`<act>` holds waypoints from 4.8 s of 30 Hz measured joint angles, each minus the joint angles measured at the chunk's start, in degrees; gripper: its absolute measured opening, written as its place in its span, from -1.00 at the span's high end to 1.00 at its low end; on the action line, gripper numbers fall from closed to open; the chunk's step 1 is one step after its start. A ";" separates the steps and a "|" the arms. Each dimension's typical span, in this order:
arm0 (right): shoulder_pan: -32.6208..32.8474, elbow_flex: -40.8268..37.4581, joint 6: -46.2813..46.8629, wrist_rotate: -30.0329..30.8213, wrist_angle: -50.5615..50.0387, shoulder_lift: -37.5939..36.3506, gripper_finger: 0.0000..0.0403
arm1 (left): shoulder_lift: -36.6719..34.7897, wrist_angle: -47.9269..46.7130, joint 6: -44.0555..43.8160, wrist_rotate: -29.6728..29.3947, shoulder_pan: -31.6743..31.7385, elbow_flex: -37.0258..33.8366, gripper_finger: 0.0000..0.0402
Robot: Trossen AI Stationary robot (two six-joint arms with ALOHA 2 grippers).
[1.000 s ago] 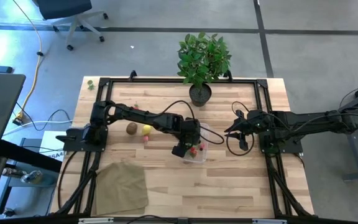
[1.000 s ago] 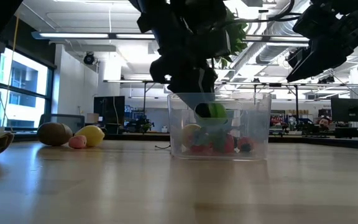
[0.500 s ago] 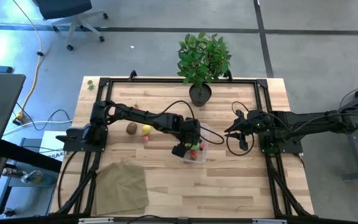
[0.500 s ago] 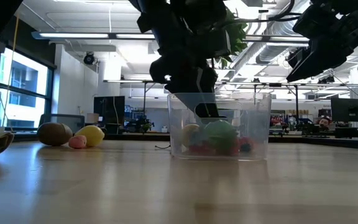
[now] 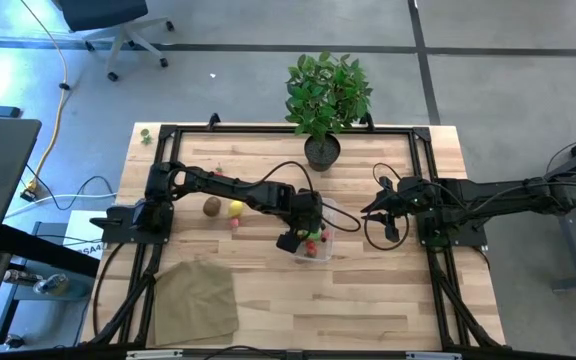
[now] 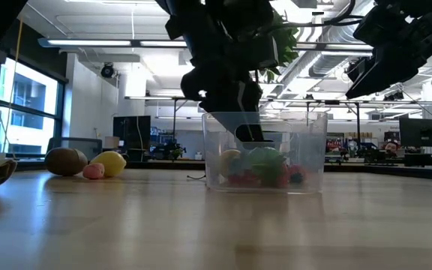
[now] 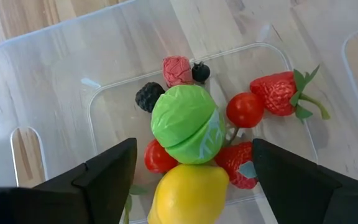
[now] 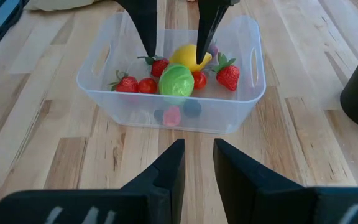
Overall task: Pick and placing Produce into tupperware
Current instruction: Put the lemon into the transparent container
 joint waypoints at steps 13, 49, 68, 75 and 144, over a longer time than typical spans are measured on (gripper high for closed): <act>-0.02 0.00 0.02 0.00 0.00 0.00 0.64 | -0.04 -7.09 1.17 3.24 1.08 5.22 -0.44; 0.00 0.00 0.00 0.00 0.00 0.00 0.64 | -17.78 -27.63 4.38 5.52 13.22 2.01 0.06; 0.00 0.00 0.02 0.00 0.00 0.02 0.64 | -47.06 -19.09 -28.22 -8.15 20.66 -30.15 0.17; -0.02 0.00 0.00 0.00 0.00 0.01 0.64 | -46.42 -18.79 -36.53 -8.76 18.02 -31.67 0.17; 0.00 0.00 0.01 0.00 0.00 0.02 0.64 | -29.92 -13.14 -53.20 1.59 17.99 -36.11 0.16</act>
